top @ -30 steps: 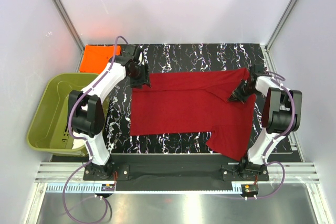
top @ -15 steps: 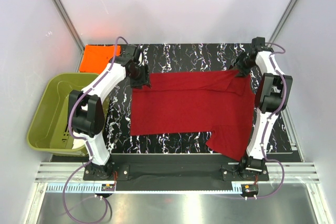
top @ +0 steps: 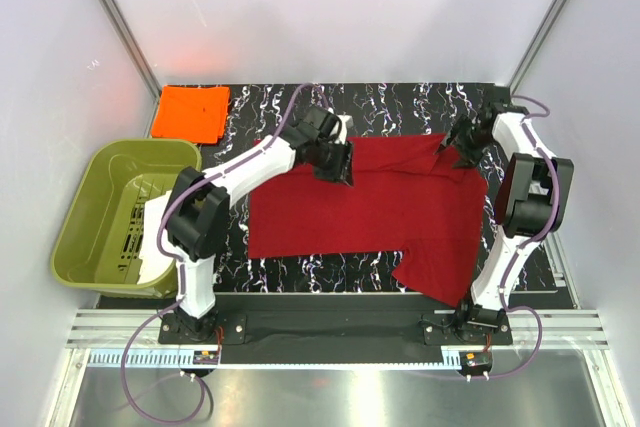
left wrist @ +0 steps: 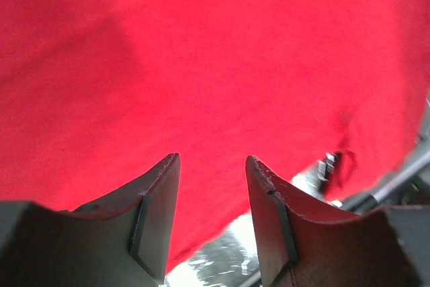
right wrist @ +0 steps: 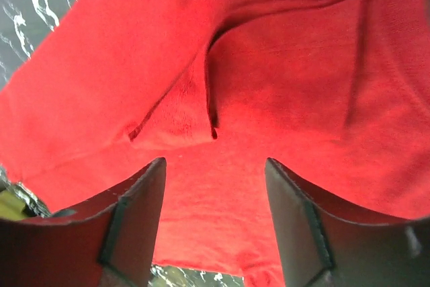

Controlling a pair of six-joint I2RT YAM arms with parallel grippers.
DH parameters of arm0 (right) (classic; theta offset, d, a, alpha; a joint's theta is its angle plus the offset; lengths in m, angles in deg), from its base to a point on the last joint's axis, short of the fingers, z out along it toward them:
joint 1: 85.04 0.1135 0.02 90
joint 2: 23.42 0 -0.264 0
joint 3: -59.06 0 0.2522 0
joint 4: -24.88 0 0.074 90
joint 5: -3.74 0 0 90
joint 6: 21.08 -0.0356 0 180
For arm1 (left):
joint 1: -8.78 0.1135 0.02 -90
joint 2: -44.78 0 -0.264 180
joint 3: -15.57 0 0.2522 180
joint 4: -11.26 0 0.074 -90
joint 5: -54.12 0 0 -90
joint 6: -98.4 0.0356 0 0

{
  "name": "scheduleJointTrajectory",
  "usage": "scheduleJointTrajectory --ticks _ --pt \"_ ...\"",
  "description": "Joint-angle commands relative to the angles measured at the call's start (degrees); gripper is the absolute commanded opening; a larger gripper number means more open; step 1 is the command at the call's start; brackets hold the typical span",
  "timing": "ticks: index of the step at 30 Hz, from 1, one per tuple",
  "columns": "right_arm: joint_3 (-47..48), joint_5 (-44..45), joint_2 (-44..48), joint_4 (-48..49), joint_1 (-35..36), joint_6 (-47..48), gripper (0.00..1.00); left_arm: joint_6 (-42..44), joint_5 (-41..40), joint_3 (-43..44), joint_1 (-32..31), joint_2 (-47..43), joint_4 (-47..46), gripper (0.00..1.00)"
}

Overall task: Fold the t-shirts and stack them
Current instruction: Fold the tshirt

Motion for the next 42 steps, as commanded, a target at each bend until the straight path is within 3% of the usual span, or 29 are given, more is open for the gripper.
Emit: scheduleJointTrajectory --ticks 1,8,13,25,36,39,40,42 --pt "-4.61 -6.45 0.95 6.70 -0.15 1.42 0.69 -2.22 4.29 -0.84 -0.35 -2.49 -5.12 0.49" --pt "-4.71 -9.27 -1.60 12.33 -0.06 1.87 0.68 0.06 1.04 -6.37 -0.35 -9.35 -1.61 0.49" --pt "-3.21 -10.33 -3.89 12.86 -0.06 -0.07 0.58 0.68 0.25 -9.46 -0.18 -11.90 -0.81 0.50" --pt "-4.53 -14.45 -5.12 16.46 0.21 -2.44 0.49 0.94 2.97 -5.59 2.19 -9.97 0.59 0.50" --pt "-1.55 -19.73 -5.56 17.88 1.78 -9.73 0.28 1.21 4.90 -5.68 3.60 -9.09 0.24 0.50" --pt "0.29 -20.53 -6.96 17.44 2.49 -11.49 0.18 1.21 5.16 -5.85 3.86 -8.92 0.15 0.50" --pt "1.09 -20.53 -8.27 16.48 2.66 -11.93 0.09 1.21 5.17 -5.86 3.87 -8.83 0.15 0.50" --pt "2.93 -20.53 -9.33 15.77 3.19 -12.37 0.05 1.30 5.34 -5.94 4.22 -8.83 0.07 0.50"
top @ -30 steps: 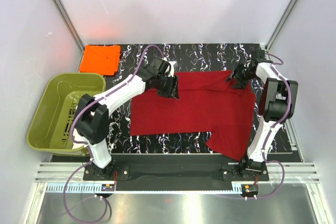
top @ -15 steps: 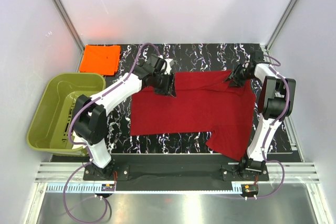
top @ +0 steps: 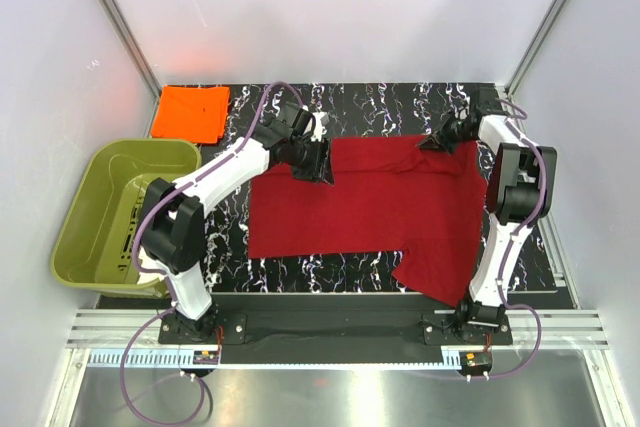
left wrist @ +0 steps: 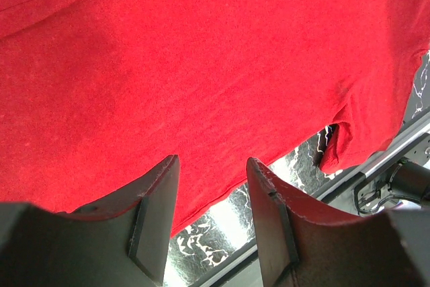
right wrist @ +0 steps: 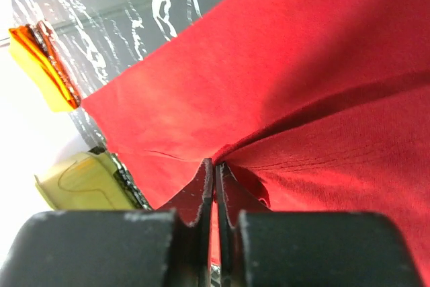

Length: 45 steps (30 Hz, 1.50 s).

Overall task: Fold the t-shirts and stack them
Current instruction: Fold the tshirt

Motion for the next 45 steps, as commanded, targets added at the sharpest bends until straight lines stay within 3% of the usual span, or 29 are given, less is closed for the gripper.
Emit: scheduleJointTrajectory --ticks 1,10,13,14,15,17,19,22,25,28,32,34,36,39,45 --pt "4.40 -2.03 -2.78 -0.58 1.25 -2.71 0.03 0.73 2.13 1.73 0.72 0.16 -1.03 0.50" --pt "14.77 -2.12 -8.41 -6.91 3.79 -0.35 0.00 0.99 3.27 1.20 1.34 0.85 -1.11 0.50" --pt "15.57 -1.51 -8.67 -7.70 3.80 -0.17 0.04 1.43 4.94 2.42 1.34 1.82 -1.72 0.54" --pt "15.74 -1.25 -8.68 -8.31 3.80 0.09 0.07 1.69 5.20 2.78 1.34 2.09 -2.08 0.56" --pt "16.18 -1.77 -9.11 -9.10 3.80 0.62 0.22 1.61 5.82 3.13 1.34 2.52 -2.34 0.59" --pt "16.53 -2.38 -9.38 -9.90 3.80 1.50 0.30 1.08 6.43 4.27 1.33 3.40 -3.48 0.60" --pt "17.68 0.85 -8.25 -13.14 3.71 4.04 0.44 0.64 7.40 6.11 1.34 4.80 -4.62 0.61" --pt "14.88 6.46 -2.82 -11.67 2.40 4.49 0.60 -1.03 8.28 8.14 1.16 6.74 -9.08 0.65" --pt "13.46 12.79 -0.24 -11.48 0.55 4.83 0.66 -2.35 4.08 9.19 -0.42 8.41 -16.37 0.66" --pt "16.62 17.99 -1.64 -14.90 -0.42 8.35 0.66 -2.26 -4.61 12.61 -3.58 11.74 -20.96 0.65" --pt "17.59 20.38 -1.65 -15.09 -2.53 8.80 0.60 -1.30 -13.23 20.78 -8.75 19.21 -22.91 0.42" --pt "17.50 19.24 -1.47 -14.47 -3.93 7.66 0.54 -1.12 -18.07 29.73 -10.26 25.60 -19.77 0.38" --pt "16.19 18.01 -0.51 -13.60 -4.64 6.87 0.52 -0.85 -21.41 36.75 -12.11 29.58 -19.13 0.41" --pt "13.03 16.60 2.12 -11.75 -4.99 6.42 0.53 -1.91 -23.18 41.52 -13.43 35.13 -19.74 0.56" --pt "6.26 14.41 6.78 -9.21 -6.48 6.08 0.54 -3.49 -23.54 40.76 -13.96 39.26 -27.64 0.61"
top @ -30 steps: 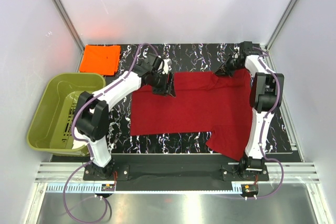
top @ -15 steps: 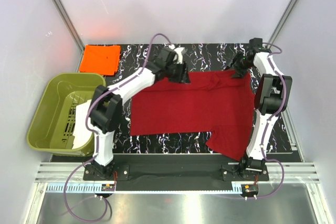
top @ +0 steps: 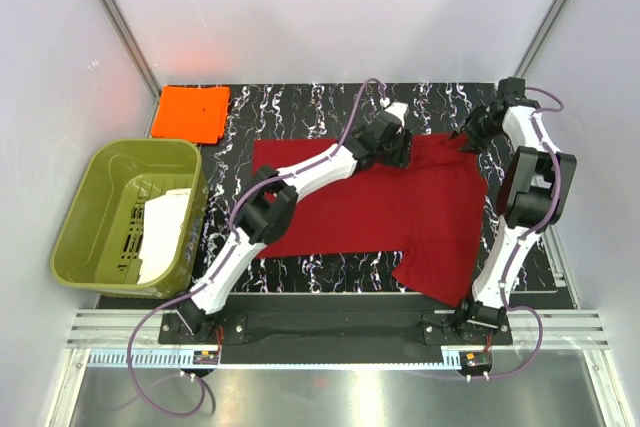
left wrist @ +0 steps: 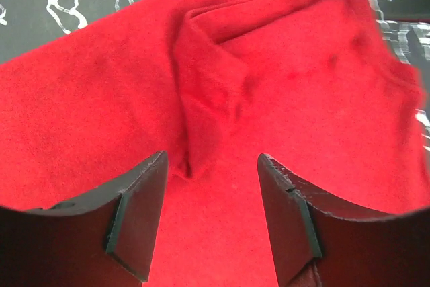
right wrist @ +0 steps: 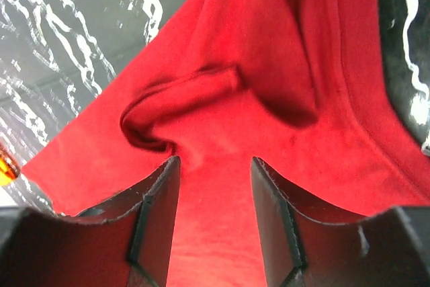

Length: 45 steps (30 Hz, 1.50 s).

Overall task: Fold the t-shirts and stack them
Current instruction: Fold the tshirt

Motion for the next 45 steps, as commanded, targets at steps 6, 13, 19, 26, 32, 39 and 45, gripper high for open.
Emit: scheduleJointTrajectory --ticks 6,13,19,26,32,39,45 --pt "-11.78 -17.18 7.33 14.11 -0.48 -4.55 0.50 -1.77 -4.46 -3.47 0.91 -2.24 -10.04 0.56" --pt "-11.09 -18.63 3.20 16.60 3.04 -4.04 0.57 1.39 -0.25 -7.91 1.96 -15.68 -5.94 0.56" --pt "-7.49 -17.66 0.21 13.80 5.59 -2.47 0.51 0.16 3.36 -15.99 4.85 -25.80 -3.73 0.56" --pt "-8.10 -14.76 0.47 11.59 6.29 1.32 0.52 0.51 5.21 -20.55 8.11 -32.48 3.39 0.54" --pt "-7.48 -14.58 -1.55 10.89 7.26 1.85 0.53 0.69 6.35 -25.22 10.04 -37.05 5.50 0.54" --pt "-6.43 -15.20 -3.66 12.29 8.05 1.14 0.52 -0.19 7.58 -25.75 12.24 -38.38 6.56 0.53" --pt "-3.53 -15.20 -4.89 11.33 9.02 1.14 0.40 -0.01 8.11 -25.66 12.95 -38.38 6.73 0.53"
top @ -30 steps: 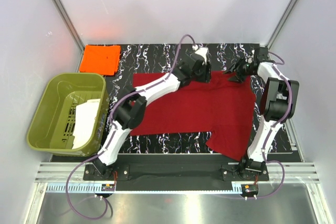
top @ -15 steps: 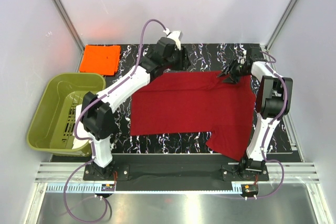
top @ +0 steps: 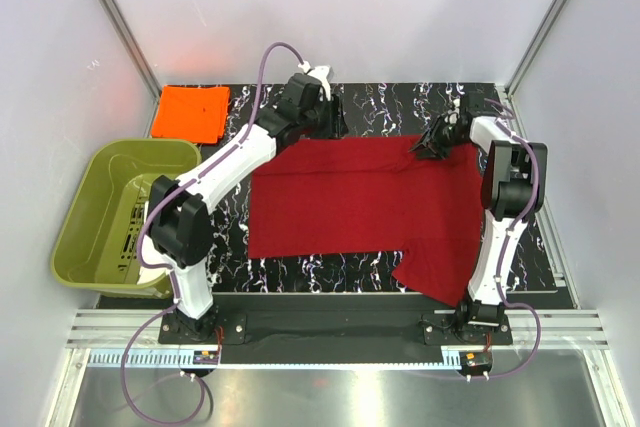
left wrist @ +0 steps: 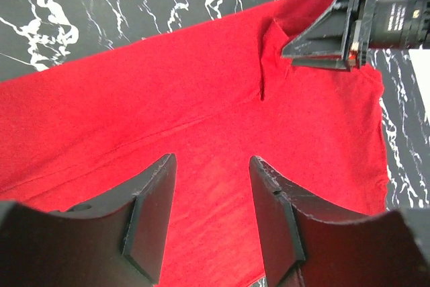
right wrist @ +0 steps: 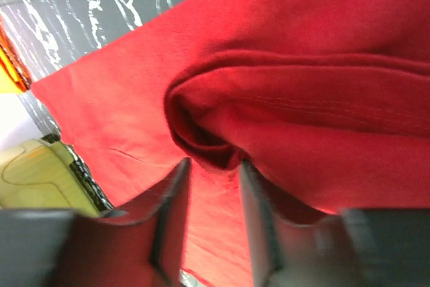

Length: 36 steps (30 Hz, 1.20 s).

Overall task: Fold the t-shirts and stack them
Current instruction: Fold the tshirt

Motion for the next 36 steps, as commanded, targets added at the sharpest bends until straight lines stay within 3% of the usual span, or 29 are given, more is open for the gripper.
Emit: scheduleJointTrajectory --ticks 1,6,12,16,24,29,36 --pt "4.17 -0.14 -0.04 -1.15 1.00 0.79 0.36 0.14 1.90 0.35 0.36 -3.30 -1.42 0.52" --pt "5.13 0.12 0.84 -2.12 1.96 0.62 0.19 0.14 2.26 -0.01 0.62 -3.56 -0.72 0.52" --pt "9.34 0.39 -0.56 -5.28 4.42 0.79 0.19 -0.03 2.78 -0.71 1.15 -4.00 -0.28 0.52" --pt "13.13 0.91 -3.20 -9.32 7.67 1.40 0.24 -0.03 3.13 -0.89 1.50 -3.91 0.42 0.52" --pt "18.94 0.21 -6.02 -16.63 9.35 8.35 0.57 0.23 3.92 -0.27 2.46 -3.91 2.18 0.52" --pt "12.09 2.85 2.94 -8.81 7.24 3.17 0.59 0.67 10.16 2.63 2.20 -0.14 2.89 0.52" --pt "10.68 6.89 3.21 -12.67 7.06 6.68 0.61 0.40 10.78 1.66 0.44 1.10 1.48 0.50"
